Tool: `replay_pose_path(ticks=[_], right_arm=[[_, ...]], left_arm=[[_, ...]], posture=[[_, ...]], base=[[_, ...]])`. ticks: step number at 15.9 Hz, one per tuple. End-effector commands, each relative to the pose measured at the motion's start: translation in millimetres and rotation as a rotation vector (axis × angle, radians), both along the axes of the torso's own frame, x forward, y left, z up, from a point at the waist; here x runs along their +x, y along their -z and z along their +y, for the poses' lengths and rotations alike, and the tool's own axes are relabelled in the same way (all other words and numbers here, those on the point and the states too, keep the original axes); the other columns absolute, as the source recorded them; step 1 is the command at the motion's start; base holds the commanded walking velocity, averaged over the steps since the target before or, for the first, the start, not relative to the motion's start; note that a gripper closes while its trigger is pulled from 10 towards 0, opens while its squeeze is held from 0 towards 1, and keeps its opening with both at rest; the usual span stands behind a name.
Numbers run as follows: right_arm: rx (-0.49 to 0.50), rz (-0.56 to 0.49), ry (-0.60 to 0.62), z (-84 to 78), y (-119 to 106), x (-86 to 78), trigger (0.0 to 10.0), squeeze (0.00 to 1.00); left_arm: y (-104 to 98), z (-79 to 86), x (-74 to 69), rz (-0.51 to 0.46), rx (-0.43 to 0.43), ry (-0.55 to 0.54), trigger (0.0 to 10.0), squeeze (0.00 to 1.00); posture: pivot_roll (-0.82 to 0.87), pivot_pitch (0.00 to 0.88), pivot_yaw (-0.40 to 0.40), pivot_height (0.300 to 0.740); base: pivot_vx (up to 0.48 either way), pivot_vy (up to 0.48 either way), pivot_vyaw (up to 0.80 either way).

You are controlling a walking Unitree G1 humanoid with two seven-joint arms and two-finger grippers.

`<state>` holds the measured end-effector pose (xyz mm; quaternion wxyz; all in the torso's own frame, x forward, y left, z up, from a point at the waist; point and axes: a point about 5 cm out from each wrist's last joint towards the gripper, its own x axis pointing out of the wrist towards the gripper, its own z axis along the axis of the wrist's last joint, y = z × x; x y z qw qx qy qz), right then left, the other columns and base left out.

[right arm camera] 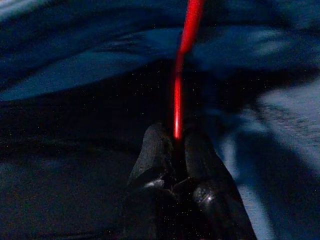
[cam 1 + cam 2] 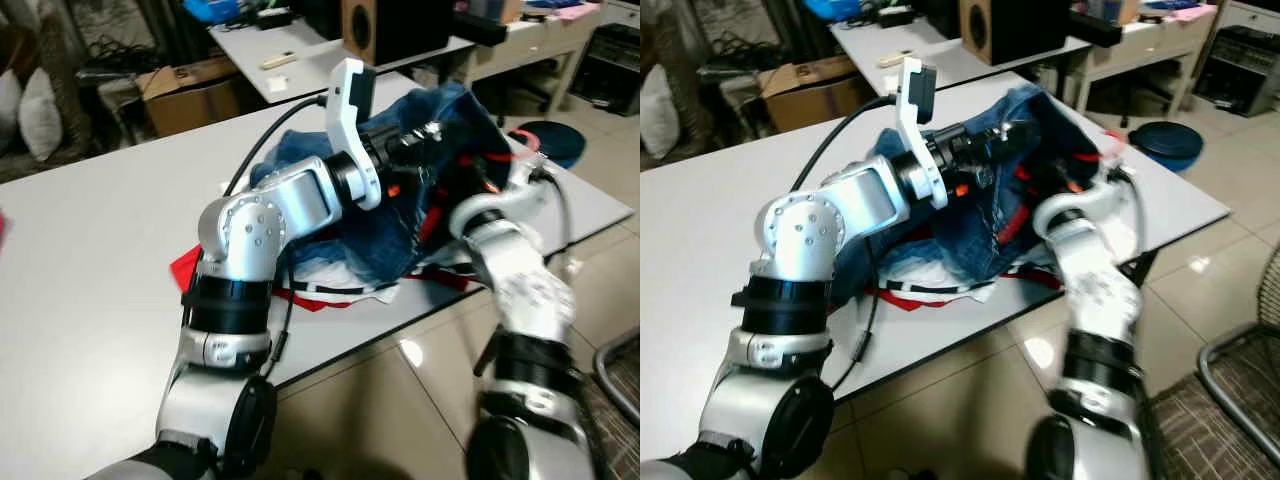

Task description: Hang hanger

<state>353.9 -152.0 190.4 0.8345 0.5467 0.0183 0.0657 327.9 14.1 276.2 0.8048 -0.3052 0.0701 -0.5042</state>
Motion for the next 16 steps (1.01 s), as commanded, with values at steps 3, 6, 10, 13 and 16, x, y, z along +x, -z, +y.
replay_pose_path(ticks=[3,6,10,13,16], right_arm=[[-0.011,0.047,0.014,11.1,8,1.9,10.0,0.00],[0.035,0.052,0.078,-0.7,8,5.1,10.0,0.00],[0.076,0.040,0.157,-12.8,2,16.1,10.0,0.00],[0.073,0.032,0.146,-7.7,-5,30.3,10.0,0.00],[-0.003,0.047,0.053,17.8,-2,39.3,10.0,0.00]], left_arm=[[-23,-9.2,5.4,0.111,-0.171,-0.002,0.0,0.00],[-3,-11.5,-3.5,0.134,0.001,0.063,0.0,0.00],[5,-17.9,-23.0,0.170,0.043,0.162,0.0,0.00],[3,-13.0,-18.5,0.157,0.024,0.082,0.0,0.00],[-12,-0.4,-5.9,0.166,-0.071,-0.035,0.0,0.00]], posture=[[-0.01,0.000,0.135,0.740],[0.00,0.000,0.131,0.740],[0.00,0.002,0.126,0.740],[0.01,0.001,0.094,0.740],[0.04,0.007,0.023,0.740]], base=[[0.000,0.000,0.00],[0.000,0.000,0.00],[0.000,0.000,0.00],[0.000,0.000,0.00],[0.000,0.000,0.00]])
